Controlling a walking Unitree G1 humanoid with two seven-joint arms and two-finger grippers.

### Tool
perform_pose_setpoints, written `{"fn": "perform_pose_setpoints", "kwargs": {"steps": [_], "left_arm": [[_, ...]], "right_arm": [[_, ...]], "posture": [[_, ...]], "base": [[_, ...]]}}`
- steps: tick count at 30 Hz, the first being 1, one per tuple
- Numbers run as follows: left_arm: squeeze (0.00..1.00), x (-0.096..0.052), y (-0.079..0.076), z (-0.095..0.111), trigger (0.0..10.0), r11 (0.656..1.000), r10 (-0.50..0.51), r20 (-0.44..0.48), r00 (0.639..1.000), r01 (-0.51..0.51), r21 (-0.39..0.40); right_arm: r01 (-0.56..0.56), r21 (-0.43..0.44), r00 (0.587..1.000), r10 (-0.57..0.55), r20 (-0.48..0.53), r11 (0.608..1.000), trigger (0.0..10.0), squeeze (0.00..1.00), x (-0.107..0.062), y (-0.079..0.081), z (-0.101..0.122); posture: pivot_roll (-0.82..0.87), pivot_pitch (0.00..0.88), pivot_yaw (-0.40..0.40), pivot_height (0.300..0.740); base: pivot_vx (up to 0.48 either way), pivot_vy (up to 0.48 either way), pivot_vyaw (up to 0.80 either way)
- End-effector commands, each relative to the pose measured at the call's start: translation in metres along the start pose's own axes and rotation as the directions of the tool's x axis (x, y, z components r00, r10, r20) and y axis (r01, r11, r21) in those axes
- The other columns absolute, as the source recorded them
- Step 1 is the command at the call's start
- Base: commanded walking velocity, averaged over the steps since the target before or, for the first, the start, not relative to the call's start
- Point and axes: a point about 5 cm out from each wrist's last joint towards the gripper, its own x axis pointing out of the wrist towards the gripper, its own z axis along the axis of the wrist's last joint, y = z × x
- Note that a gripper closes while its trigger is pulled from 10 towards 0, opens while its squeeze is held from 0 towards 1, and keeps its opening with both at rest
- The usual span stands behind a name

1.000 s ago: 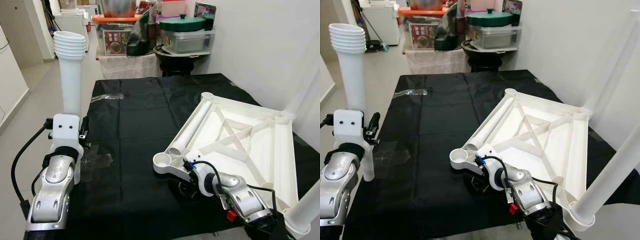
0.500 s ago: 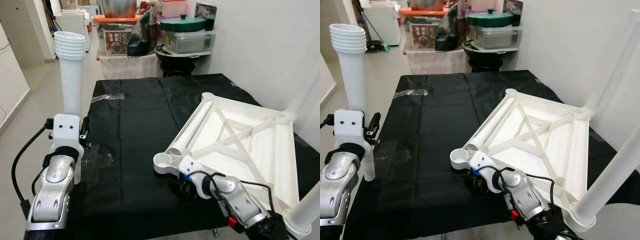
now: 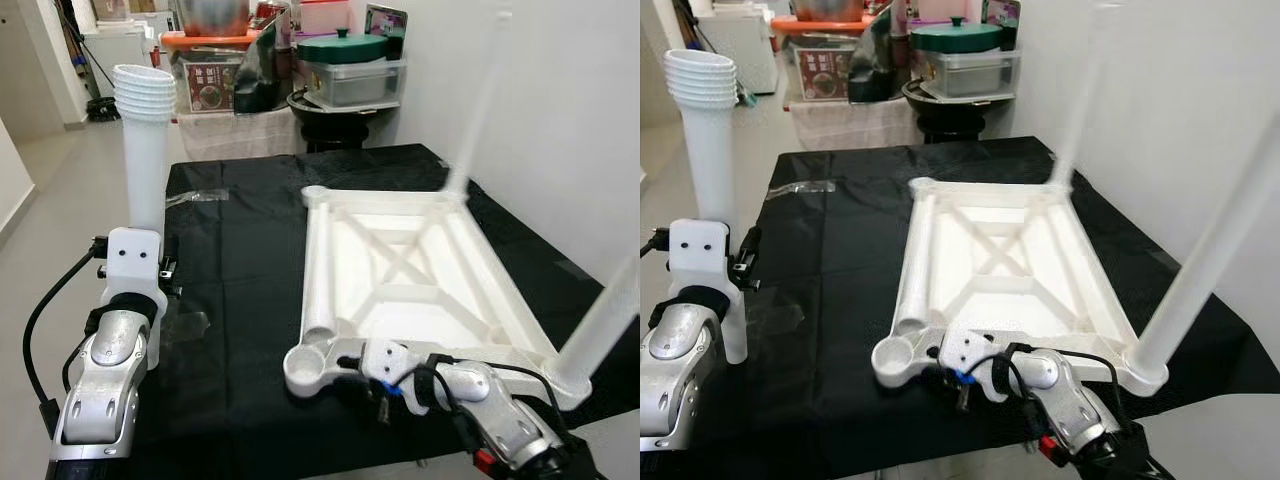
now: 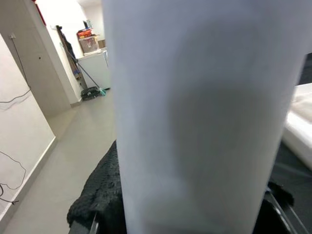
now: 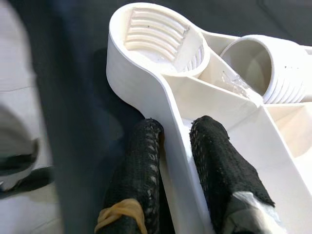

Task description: Building children table

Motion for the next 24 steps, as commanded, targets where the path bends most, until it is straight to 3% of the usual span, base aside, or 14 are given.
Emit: {"fn": "perform_pose_setpoints", "kwargs": {"steps": [1, 5, 17, 18, 21, 22, 24], "left_arm": [[0.00, -0.001, -0.001, -0.012, 10.0, 1.000, -0.011, -0.055, 0.998, 0.012, 0.011], [0.00, -0.001, -0.001, -0.011, 10.0, 1.000, -0.013, -0.055, 0.998, 0.014, 0.011], [0.00, -0.002, -0.005, -0.012, 10.0, 1.000, -0.021, -0.060, 0.998, 0.022, 0.004], [0.00, -0.001, -0.005, -0.012, 10.0, 1.000, -0.021, -0.059, 0.998, 0.021, 0.003], [0.00, -0.001, -0.004, -0.012, 10.0, 1.000, -0.020, -0.058, 0.998, 0.021, 0.003], [0.00, -0.001, -0.004, -0.012, 10.0, 1.000, -0.018, -0.057, 0.998, 0.019, 0.002], [0.00, -0.001, -0.003, -0.012, 10.0, 1.000, -0.016, -0.058, 0.998, 0.016, 0.003]], "right_arm": [[-0.078, -0.150, 0.991, 0.093, 0.096, 0.986, 0.0, 0.00, 0.007, 0.004, 0.022], [-0.111, -0.197, 0.991, 0.123, 0.050, 0.974, 0.0, 0.00, 0.000, 0.001, 0.013], [0.093, -0.227, 0.995, -0.101, -0.024, 0.969, 0.0, 0.00, -0.012, -0.032, -0.002], [0.122, -0.213, 0.991, -0.129, -0.018, 0.969, 2.3, 0.00, -0.012, -0.034, -0.002], [0.150, -0.199, 0.988, -0.155, -0.012, 0.969, 2.3, 0.00, -0.012, -0.036, -0.002], [0.157, -0.171, 0.987, -0.159, -0.002, 0.973, 10.0, 0.00, -0.012, -0.035, -0.002], [0.131, -0.148, 0.991, -0.130, 0.015, 0.980, 10.0, 0.00, -0.013, -0.030, -0.002]], "posture": [[0.06, 0.000, -0.028, 0.740], [0.06, 0.000, -0.028, 0.740], [0.06, 0.000, -0.025, 0.740], [0.06, 0.000, -0.025, 0.740], [0.06, 0.000, -0.024, 0.740], [0.06, 0.000, -0.023, 0.740], [0.06, 0.000, -0.024, 0.740]], "base": [[0.000, 0.000, 0.00], [0.000, 0.000, 0.00], [0.000, 0.000, 0.00], [0.000, 0.000, 0.00], [0.000, 0.000, 0.00], [0.000, 0.000, 0.00], [0.000, 0.000, 0.00]]}}
